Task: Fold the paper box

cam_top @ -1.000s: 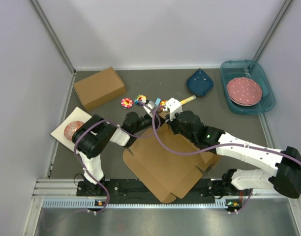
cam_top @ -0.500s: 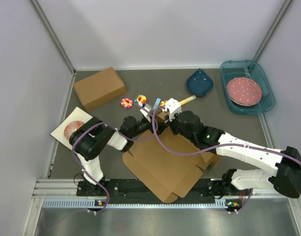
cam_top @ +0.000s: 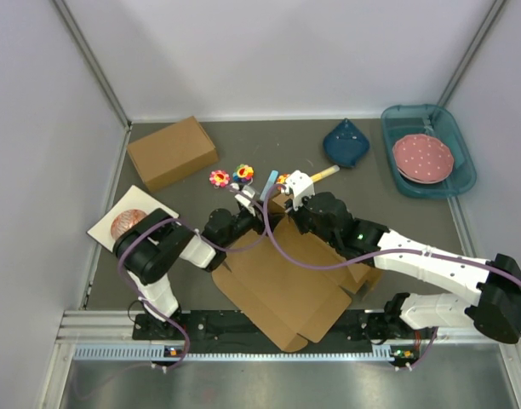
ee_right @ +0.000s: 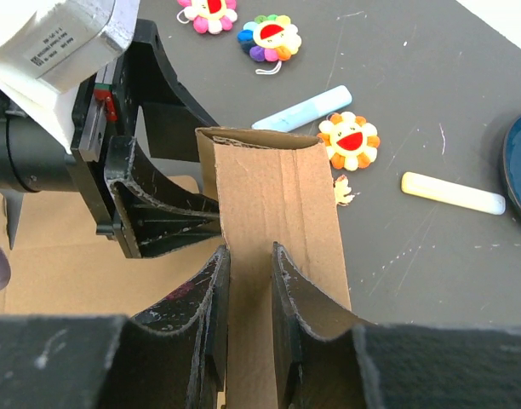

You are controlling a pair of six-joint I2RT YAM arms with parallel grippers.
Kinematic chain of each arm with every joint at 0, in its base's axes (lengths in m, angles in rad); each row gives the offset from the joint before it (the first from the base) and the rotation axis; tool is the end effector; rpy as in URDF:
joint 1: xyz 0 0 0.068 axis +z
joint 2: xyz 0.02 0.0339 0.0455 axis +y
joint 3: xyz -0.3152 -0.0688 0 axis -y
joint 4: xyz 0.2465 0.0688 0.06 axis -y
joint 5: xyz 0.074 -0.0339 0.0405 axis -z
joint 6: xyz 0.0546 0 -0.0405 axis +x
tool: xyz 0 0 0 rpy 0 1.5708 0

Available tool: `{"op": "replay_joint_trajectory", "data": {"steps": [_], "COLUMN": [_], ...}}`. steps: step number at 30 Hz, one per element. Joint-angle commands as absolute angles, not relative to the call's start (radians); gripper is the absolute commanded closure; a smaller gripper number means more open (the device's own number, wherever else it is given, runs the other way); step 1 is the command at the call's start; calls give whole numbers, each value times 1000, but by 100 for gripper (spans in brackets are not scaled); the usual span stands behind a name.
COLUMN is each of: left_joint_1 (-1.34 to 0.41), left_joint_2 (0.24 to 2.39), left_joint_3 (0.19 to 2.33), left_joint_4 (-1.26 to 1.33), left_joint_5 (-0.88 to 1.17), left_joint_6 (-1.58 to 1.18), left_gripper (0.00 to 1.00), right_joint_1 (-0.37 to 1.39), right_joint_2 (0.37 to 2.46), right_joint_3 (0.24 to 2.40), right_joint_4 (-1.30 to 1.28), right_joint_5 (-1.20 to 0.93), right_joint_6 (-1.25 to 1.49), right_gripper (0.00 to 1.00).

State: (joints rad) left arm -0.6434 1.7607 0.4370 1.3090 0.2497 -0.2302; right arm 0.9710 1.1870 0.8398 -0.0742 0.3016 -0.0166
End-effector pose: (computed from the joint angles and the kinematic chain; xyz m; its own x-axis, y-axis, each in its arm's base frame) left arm 0.2518 -0.2057 0.1968 -0.1892 -0.1345 -0.9727 0.7558 0.6125 -0.2317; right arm 0.1654 0.2131 0.3267 -0.2203 -0.3503 -0.9104 -0.6389 0.7570 -0.1366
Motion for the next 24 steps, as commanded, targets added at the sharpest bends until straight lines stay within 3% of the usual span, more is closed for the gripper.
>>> {"op": "replay_joint_trajectory", "data": {"steps": [1,3,6,7,11,24], "left_joint_1": [-683,-715,-752,-759,-784,-853], "left_joint_2": [1743,1766,1796,1802,1830,1799], "left_joint_3": [460,474,495,502,506,483], "left_joint_4": [1669,1667,1669,1669,1671,1641], "left_joint_5": [109,60,14,-39,-104,-310], "left_joint_6": [-180,-134,-81,-72,-40,26], "left_gripper": [37,38,55,69,100,100], "right_joint_1": [986,986,986,986,986,994], "right_joint_2": [1221,1224,1224,1224,1224,1252], "right_joint_3": [808,811,815,815,813,830], "right_joint_4": [-190,-190,-190,-190,-193,-198], "right_joint_5": [219,213,210,210,204,207], "right_joint_6": [34,35,35,38,41,69], "right_gripper": [90,90,90,90,90,88]}}
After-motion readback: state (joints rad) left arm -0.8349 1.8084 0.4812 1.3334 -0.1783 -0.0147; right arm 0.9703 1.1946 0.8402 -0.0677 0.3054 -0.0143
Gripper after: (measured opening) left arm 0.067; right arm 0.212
